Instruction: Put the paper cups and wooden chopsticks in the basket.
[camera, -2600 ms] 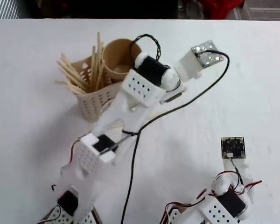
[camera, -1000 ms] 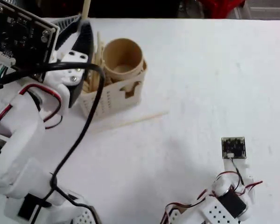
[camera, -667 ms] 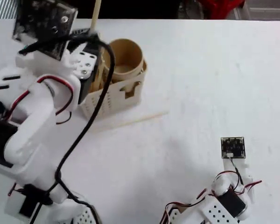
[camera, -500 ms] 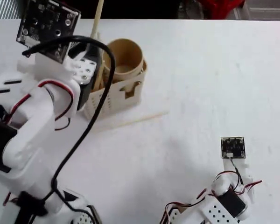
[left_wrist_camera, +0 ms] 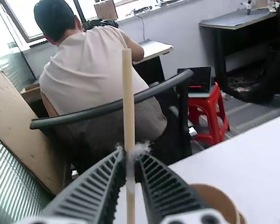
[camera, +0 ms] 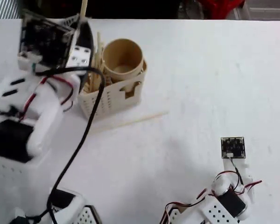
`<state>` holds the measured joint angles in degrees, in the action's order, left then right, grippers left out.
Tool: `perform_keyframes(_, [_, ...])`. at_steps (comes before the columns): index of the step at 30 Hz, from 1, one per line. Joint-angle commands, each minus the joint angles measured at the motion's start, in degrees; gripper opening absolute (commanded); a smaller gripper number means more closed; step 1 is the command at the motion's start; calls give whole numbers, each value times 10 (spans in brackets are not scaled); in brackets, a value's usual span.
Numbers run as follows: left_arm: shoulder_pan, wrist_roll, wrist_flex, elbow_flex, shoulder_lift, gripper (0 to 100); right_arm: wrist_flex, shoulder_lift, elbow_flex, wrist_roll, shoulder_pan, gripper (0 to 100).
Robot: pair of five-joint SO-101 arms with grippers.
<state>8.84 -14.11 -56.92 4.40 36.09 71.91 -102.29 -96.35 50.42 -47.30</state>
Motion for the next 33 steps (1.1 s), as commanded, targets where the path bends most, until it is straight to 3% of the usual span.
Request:
perform_keyframes(1, [-30,4,178,-84,9,24,4,-8,-5,3,-2,17])
perform_keyframes(4, [-40,44,223,-124,9,26,4,-8,-5,3,-2,17])
perform_keyframes(11, [-40,91,225,-247,15,26,4,-8,-5,3,-2,17])
perform_keyframes(14, [-41,94,229,-296,15,29,4,-8,-5,3,-2,17])
perform_keyframes(18, [-45,95,224,-330,22,105,4,-8,-5,3,-2,17])
perform_keyframes(24, [-42,93,193,-338,140,92,4,-8,-5,3,-2,17])
perform_keyframes(29, [-6,86,83,-281,241,91,4,-8,-5,3,-2,17])
perform_keyframes(33, [109,-1,-57,-225,246,90,4,-8,-5,3,-2,17])
